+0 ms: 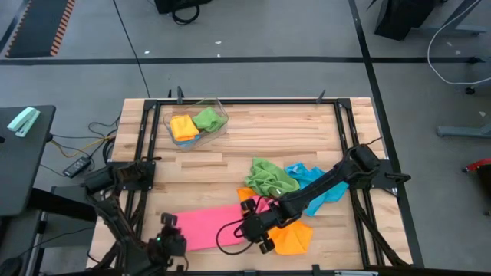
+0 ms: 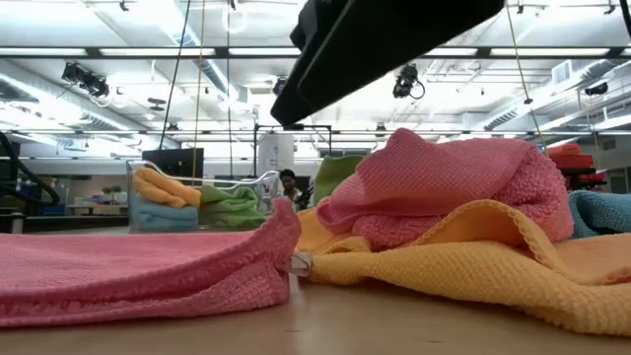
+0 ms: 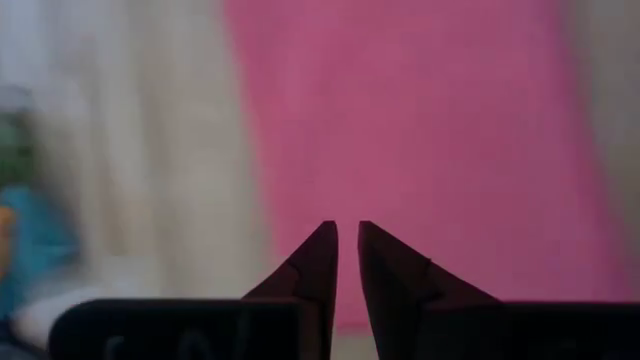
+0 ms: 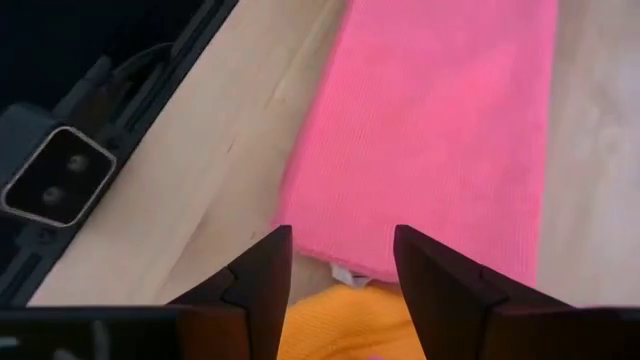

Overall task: Fold microfiber towels
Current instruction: Fold the left pink microfiber towel

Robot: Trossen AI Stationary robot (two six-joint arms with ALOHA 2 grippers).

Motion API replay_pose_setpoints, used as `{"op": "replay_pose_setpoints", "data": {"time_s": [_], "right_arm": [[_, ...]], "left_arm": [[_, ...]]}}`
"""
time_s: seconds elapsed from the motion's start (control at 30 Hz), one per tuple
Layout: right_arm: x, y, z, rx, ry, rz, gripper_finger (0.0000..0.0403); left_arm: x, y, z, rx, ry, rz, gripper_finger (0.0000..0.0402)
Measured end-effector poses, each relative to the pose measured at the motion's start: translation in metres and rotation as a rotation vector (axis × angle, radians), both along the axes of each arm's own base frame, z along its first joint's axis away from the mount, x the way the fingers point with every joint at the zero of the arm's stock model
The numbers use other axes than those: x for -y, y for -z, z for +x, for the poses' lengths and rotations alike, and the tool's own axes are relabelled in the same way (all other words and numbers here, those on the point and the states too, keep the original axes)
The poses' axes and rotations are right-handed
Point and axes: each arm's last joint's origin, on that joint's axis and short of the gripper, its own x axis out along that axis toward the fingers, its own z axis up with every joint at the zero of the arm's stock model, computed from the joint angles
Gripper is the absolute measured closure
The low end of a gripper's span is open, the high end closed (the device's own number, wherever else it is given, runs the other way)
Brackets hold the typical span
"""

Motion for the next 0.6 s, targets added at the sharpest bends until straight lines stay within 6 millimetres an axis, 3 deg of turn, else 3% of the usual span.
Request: {"op": "replay_pose_setpoints", "data": {"time_s": [0.3, 0.5, 0.6], "right_arm": [[-0.004, 0.002, -0.002, 0.002, -0.001, -0.024, 0.0217], [-0.009, 0.001, -0.014, -0.066, -0.015, -0.052, 0.0217], [-0.01, 0.005, -0.021, -0.127, -0.004, -0.071, 0.0217]], "left_arm": [[-0.022, 0.011, 0.057, 0.005, 0.141, 0.091, 0.034], [-0.037, 0.013, 0.096, -0.062, 0.311, 0.033, 0.0342], [-0.043, 0.014, 0.113, -0.116, 0.414, -0.056, 0.0322]]}}
